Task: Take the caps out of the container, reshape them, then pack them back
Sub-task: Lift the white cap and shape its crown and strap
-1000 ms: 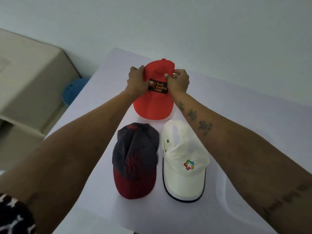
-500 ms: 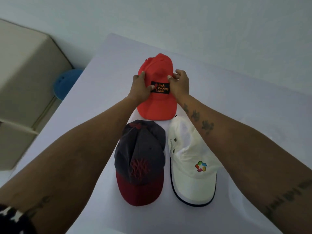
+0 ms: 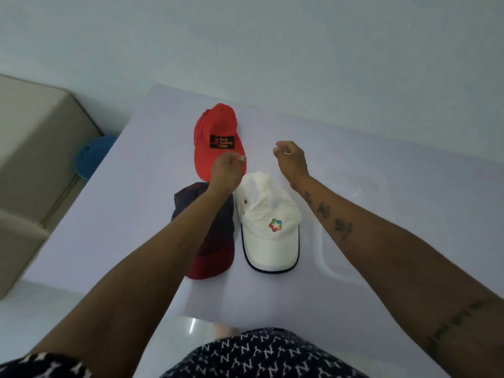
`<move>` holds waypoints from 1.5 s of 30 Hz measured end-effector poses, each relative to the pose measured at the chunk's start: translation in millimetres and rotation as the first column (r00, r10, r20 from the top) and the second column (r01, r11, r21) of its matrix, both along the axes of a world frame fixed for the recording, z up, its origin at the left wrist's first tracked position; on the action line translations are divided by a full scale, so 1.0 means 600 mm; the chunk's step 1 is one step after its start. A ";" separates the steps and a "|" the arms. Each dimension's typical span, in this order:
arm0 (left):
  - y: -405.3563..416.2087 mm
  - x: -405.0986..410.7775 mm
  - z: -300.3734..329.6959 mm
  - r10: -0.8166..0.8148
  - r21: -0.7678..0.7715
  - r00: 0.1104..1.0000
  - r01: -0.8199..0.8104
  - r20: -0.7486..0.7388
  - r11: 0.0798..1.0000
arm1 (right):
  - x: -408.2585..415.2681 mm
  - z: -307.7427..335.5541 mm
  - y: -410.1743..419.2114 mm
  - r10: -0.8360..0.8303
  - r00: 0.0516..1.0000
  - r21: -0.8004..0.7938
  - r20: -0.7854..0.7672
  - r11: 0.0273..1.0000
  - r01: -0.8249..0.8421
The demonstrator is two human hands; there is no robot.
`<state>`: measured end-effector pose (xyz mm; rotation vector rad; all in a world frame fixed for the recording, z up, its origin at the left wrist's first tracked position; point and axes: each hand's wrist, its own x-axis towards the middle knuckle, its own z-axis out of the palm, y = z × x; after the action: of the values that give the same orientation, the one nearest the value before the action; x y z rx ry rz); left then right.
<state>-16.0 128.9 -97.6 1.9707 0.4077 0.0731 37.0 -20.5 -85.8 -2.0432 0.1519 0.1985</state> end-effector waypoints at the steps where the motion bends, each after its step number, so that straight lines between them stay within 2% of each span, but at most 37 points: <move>1: -0.021 -0.022 -0.001 0.001 -0.038 1.000 -0.001 0.002 0.999 | -0.027 -0.004 -0.015 0.026 1.000 -0.021 0.011 0.999 -0.026; 4: -0.065 -0.076 -0.029 -0.017 -0.081 1.000 0.017 0.005 0.997 | -0.104 -0.040 -0.059 0.091 0.996 -0.070 0.016 0.994 -0.089; 6: -0.083 -0.108 -0.049 -0.082 -0.031 0.996 0.080 -0.039 0.996 | -0.145 -0.068 -0.085 0.087 0.996 -0.083 -0.009 0.993 -0.088; 10: -0.091 -0.146 -0.094 -0.259 0.062 0.941 0.278 -0.216 0.959 | -0.190 -0.106 -0.110 0.084 0.991 -0.133 -0.108 0.986 -0.099; 13: -0.088 -0.150 -0.117 -0.202 0.105 0.946 0.235 -0.254 0.966 | -0.195 -0.129 -0.116 0.091 0.988 -0.147 -0.124 0.983 -0.109; 17: -0.088 -0.142 -0.110 -0.074 0.144 0.974 0.106 -0.213 0.984 | -0.186 -0.127 -0.119 -0.032 0.999 -0.122 -0.034 0.992 0.027; 22: -0.079 -0.121 -0.043 -0.077 0.147 0.994 0.088 -0.080 0.985 | -0.168 -0.056 -0.122 -0.048 0.996 -0.011 0.074 0.999 0.049; 26: -0.072 -0.086 0.078 -0.138 0.169 0.986 0.121 0.094 0.978 | -0.131 0.060 -0.132 -0.048 0.961 0.057 0.274 0.998 0.033; 30: -0.062 -0.061 0.221 -0.229 0.159 0.930 0.190 0.286 0.969 | -0.090 0.192 -0.148 0.045 0.878 0.077 0.477 0.993 -0.092; 32: -0.061 -0.053 0.277 -0.295 0.204 0.887 0.235 0.354 0.950 | -0.078 0.245 -0.153 0.094 0.828 0.044 0.553 0.989 -0.142; 34: -0.063 -0.047 0.318 -0.302 0.260 0.860 0.207 0.411 0.943 | -0.073 0.285 -0.156 0.100 0.789 0.042 0.606 0.987 -0.157; 37: -0.071 -0.046 0.350 -0.274 0.278 0.820 0.147 0.502 0.949 | -0.076 0.318 -0.160 0.081 0.750 0.057 0.656 0.986 -0.157; 41: -0.084 -0.055 0.351 -0.195 0.220 0.791 0.079 0.579 0.972 | -0.088 0.318 -0.155 0.057 0.728 0.091 0.684 0.983 -0.162; 45: -0.091 -0.068 0.352 -0.157 0.132 0.774 0.095 0.613 0.987 | -0.101 0.319 -0.150 -0.017 0.730 0.199 0.683 0.966 -0.164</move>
<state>-57.1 74.3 113.3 1.9265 -0.1723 0.6550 -23.3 -110.2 105.6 -1.7453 -0.4040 -0.4776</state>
